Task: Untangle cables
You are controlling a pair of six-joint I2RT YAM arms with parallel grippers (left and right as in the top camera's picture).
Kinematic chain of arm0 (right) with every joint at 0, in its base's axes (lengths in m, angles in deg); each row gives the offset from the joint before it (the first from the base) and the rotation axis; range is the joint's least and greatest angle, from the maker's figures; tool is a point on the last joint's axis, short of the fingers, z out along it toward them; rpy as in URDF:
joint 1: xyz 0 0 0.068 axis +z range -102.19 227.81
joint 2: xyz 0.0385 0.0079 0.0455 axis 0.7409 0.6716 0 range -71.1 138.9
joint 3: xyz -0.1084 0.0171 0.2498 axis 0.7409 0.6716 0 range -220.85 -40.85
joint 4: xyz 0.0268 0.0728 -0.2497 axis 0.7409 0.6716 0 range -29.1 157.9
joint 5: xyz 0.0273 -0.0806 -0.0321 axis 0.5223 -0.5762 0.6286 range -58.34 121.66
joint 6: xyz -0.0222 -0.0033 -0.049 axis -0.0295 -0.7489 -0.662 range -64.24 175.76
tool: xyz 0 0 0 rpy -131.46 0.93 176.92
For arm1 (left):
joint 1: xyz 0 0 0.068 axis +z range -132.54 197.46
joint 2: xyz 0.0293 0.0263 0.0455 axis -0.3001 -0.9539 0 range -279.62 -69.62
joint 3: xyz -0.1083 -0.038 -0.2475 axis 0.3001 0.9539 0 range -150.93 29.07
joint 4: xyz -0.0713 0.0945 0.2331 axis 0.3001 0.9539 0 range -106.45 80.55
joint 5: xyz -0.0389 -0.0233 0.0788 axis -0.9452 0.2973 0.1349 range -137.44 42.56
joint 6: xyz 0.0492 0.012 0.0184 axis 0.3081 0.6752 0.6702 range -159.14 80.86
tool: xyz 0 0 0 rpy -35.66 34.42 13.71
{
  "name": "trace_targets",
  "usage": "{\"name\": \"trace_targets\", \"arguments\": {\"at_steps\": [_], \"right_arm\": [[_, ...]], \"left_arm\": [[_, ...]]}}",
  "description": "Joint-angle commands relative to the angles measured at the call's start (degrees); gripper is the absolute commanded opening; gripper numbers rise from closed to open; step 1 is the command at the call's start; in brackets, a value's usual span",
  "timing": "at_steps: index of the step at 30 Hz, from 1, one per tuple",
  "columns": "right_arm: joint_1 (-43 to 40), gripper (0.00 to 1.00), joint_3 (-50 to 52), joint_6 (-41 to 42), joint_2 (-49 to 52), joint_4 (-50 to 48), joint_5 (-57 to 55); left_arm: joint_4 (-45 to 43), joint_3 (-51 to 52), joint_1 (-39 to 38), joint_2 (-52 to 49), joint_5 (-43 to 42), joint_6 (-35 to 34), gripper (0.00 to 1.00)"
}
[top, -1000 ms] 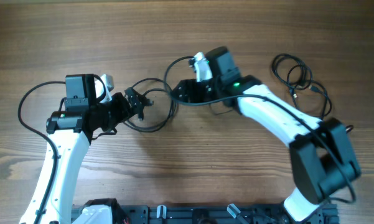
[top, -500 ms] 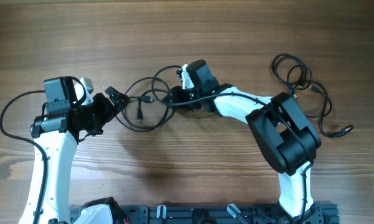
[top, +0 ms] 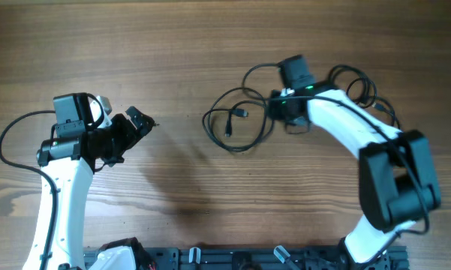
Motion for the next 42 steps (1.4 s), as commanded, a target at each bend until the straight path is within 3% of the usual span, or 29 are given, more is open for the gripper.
{"name": "trace_targets", "arguments": {"at_steps": [1,4,6,10,12,13,14,18,21,27,34,36,40,42], "right_arm": [[-3.67,0.34,0.04,-6.43,-1.70,2.34,-7.69],[-7.32,0.36,-1.20,-10.21,-1.73,4.39,-4.44],[-8.26,0.35,-3.82,-15.06,-1.95,5.62,8.22],[-6.75,0.28,-5.40,-15.02,-2.01,1.79,32.61],[-3.78,0.16,-4.76,-15.10,-1.81,1.14,28.63],[-2.01,0.05,-4.15,-15.02,-1.51,0.63,25.20],[-0.02,0.04,-3.76,-14.95,-0.94,0.15,22.71],[6.03,0.09,-3.69,-14.58,3.56,-2.73,20.13],[7.43,0.11,-3.69,-7.61,7.69,-6.08,16.55],[-0.70,0.07,-3.69,-4.48,9.14,-3.39,14.21],[-11.37,0.08,-3.74,-7.91,9.11,4.15,-2.05],[-13.73,0.09,-4.66,-8.11,9.09,5.62,-1.75],[-15.04,0.15,-10.71,-17.59,8.85,9.81,10.34],[-14.75,0.25,-13.94,-21.40,8.59,12.74,14.69]], "left_arm": [[-0.17,-0.15,0.07,0.09,0.57,0.13,1.00],[-0.20,0.76,0.07,0.09,0.55,0.11,1.00],[-0.37,1.77,0.07,0.09,0.57,0.13,1.00],[-1.29,3.54,0.07,0.09,0.55,0.11,0.98],[-1.27,3.67,0.04,0.09,0.52,0.11,0.93],[-1.29,3.67,-0.13,0.09,0.55,0.11,0.85],[-1.49,3.67,-0.42,0.09,0.55,0.13,0.83],[-2.80,3.72,-2.93,0.09,0.55,0.11,0.84],[-3.48,3.72,-5.18,0.09,0.55,0.11,1.00],[-3.45,3.72,-6.58,0.09,0.55,0.11,1.00],[-3.45,3.72,-6.58,0.11,0.55,0.11,1.00],[-3.45,3.72,-6.58,0.11,0.55,0.11,1.00],[-3.45,3.72,-6.58,0.11,0.55,0.11,1.00],[-3.45,3.72,-6.58,0.11,0.55,0.11,1.00]]}}
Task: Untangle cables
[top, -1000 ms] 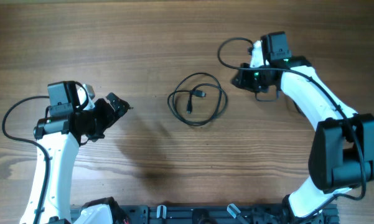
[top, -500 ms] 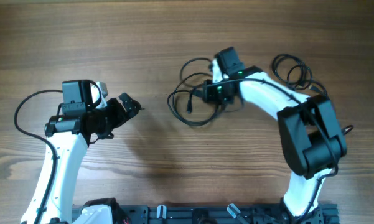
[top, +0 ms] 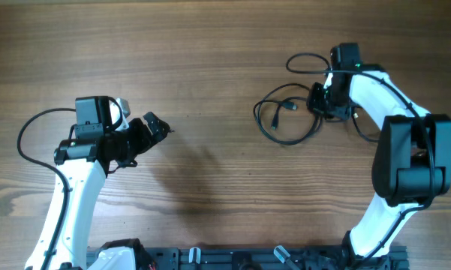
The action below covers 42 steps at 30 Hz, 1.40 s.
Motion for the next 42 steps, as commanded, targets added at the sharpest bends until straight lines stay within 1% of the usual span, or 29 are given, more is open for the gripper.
{"name": "trace_targets", "arguments": {"at_steps": [1,2,3,4,6,12,22,27,37,40,42], "right_arm": [[0.85,0.33,-6.32,-8.22,0.24,3.10,7.17],[0.85,0.45,-7.67,-8.39,0.24,4.33,6.84],[0.85,0.63,-8.50,-8.44,0.24,4.66,6.80],[0.83,0.78,-8.57,-8.44,0.24,4.26,6.84],[0.85,1.00,-8.48,-8.31,0.26,4.11,6.84],[0.83,1.00,-8.31,-7.58,0.26,1.75,6.58],[0.83,1.00,-8.31,-7.61,0.26,-10.73,6.60],[0.83,1.00,-8.31,-7.58,0.26,-12.83,6.60],[0.83,1.00,-8.31,-7.56,0.26,-13.00,6.60],[0.83,1.00,-8.31,-7.56,0.26,-13.03,6.58],[0.83,1.00,-8.31,-7.58,0.26,-13.03,6.60]], "left_arm": [[-0.17,0.37,-0.20,0.11,0.33,0.26,1.00],[-0.15,0.37,-0.20,0.11,0.33,0.26,1.00],[-0.15,0.37,-0.20,0.11,0.33,0.26,1.00],[-0.17,0.37,-0.20,0.11,0.33,0.26,1.00],[-0.17,0.37,-0.20,0.11,0.33,0.26,1.00],[-0.17,0.37,-0.20,0.11,0.33,0.26,1.00],[-0.15,0.37,-0.20,0.11,0.33,0.26,1.00],[-0.17,0.37,-0.20,0.11,0.33,0.26,1.00],[-0.13,0.37,-0.20,0.15,0.33,0.26,1.00],[-0.13,0.37,-0.26,4.24,0.33,0.26,1.00],[-0.13,0.37,-0.31,10.51,0.35,0.26,1.00]]}}
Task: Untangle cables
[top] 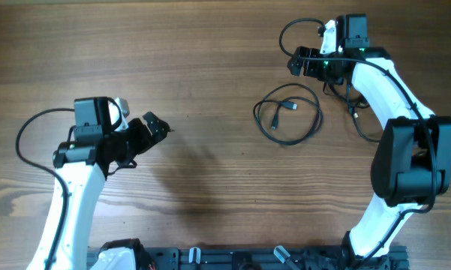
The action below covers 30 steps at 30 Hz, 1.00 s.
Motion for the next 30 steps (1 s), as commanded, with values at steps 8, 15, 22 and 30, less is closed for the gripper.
{"name": "trace_targets", "arguments": {"at_steps": [8,15,22,30], "right_arm": [[0.13,1.00,-0.74,-0.52,0.26,-0.31,0.87],[0.13,1.00,-0.74,-0.55,0.26,-0.33,0.87],[0.13,1.00,-0.74,-0.52,0.26,-0.31,0.85],[0.13,1.00,-0.74,-0.52,0.26,-0.31,0.87]], "left_arm": [[0.00,0.22,-0.31,37.00,5.40,0.31,1.00],[-0.68,11.76,-0.31,54.23,6.16,0.28,1.00],[-12.83,25.94,-2.73,69.33,10.49,0.26,1.00],[-55.89,34.97,-6.12,69.61,22.95,0.33,1.00]]}}
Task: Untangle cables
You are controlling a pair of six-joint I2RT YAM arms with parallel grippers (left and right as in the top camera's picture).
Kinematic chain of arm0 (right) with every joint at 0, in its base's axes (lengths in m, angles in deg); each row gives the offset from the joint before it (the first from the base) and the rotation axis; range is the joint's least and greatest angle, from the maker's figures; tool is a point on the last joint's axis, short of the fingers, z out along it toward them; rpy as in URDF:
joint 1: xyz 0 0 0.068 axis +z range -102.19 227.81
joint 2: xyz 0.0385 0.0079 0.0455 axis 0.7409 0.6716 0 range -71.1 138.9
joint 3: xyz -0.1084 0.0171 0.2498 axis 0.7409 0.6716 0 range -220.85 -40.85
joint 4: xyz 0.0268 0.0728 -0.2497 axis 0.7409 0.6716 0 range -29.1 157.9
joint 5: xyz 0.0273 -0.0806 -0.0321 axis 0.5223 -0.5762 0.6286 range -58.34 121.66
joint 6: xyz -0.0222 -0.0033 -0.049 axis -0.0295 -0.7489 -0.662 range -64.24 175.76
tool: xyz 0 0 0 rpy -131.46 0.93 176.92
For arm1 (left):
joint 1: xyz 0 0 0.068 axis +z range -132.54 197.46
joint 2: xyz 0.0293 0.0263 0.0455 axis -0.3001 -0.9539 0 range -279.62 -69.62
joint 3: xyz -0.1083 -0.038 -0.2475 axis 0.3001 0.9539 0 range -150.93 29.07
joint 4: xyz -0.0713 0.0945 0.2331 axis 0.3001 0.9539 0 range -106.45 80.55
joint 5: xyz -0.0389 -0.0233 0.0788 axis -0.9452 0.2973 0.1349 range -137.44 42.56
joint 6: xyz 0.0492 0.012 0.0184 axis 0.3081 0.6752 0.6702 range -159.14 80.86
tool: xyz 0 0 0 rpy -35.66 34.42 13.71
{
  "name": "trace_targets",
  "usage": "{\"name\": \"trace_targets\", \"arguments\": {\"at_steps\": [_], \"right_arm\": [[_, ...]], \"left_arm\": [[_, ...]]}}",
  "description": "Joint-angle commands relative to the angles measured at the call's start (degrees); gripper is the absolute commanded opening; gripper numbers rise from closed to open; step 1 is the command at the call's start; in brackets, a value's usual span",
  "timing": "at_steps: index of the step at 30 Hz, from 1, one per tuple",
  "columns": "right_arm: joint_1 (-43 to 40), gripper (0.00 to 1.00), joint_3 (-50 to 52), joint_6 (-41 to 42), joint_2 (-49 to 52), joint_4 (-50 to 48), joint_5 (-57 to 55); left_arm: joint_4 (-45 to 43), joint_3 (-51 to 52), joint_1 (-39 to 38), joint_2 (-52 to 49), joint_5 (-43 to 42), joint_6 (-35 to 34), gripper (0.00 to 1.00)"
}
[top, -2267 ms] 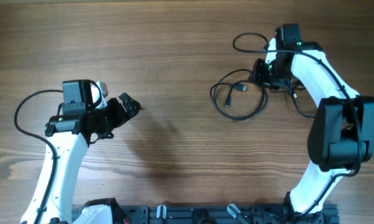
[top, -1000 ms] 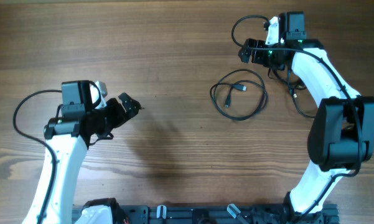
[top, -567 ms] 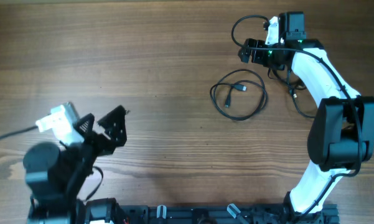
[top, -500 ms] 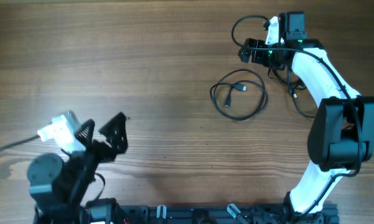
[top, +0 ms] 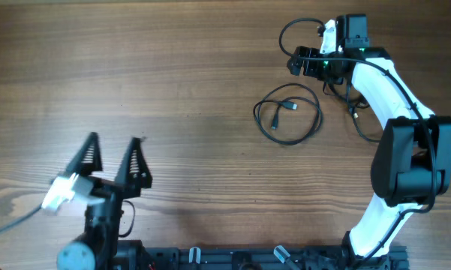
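A black cable (top: 291, 106) lies in a loose coil on the wooden table (top: 195, 75), right of centre, with both plug ends inside the loop. My right gripper (top: 303, 62) is at the far right, above that coil, shut on a second black cable (top: 283, 34) that arcs up behind it. More black cable (top: 358, 120) trails beneath the right arm. My left gripper (top: 113, 142) is at the near left edge, far from all the cables, its fingers spread wide and holding nothing.
The right arm (top: 405, 150) runs down the right side of the table to its base. A dark rail (top: 233, 259) lines the near edge. The left arm's own grey lead (top: 15, 221) curls at the lower left.
My left arm has pulled back from mid-left to the near left edge, and its open fingers now point away from the front. The right arm and the cables have not moved.
The right gripper first sat on a tangled bundle right of centre. The bundle was then further right. After that the gripper was at the far right with one cable, and a coil lay apart on the table. Now the left arm is withdrawn.
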Motion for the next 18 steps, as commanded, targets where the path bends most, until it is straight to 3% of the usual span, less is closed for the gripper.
{"name": "trace_targets", "arguments": {"at_steps": [1,9,18], "right_arm": [[0.13,1.00,-0.74,-0.52,0.26,-0.15,0.48],[0.13,1.00,-0.74,-0.52,0.26,-0.13,0.48],[0.09,1.00,-0.74,-0.52,0.26,-0.13,0.46]], "left_arm": [[-10.60,4.35,-0.39,0.59,5.88,0.31,1.00],[-12.22,14.64,-0.31,0.59,5.84,0.26,1.00],[10.97,14.58,-0.31,0.59,8.66,3.32,1.00]]}}
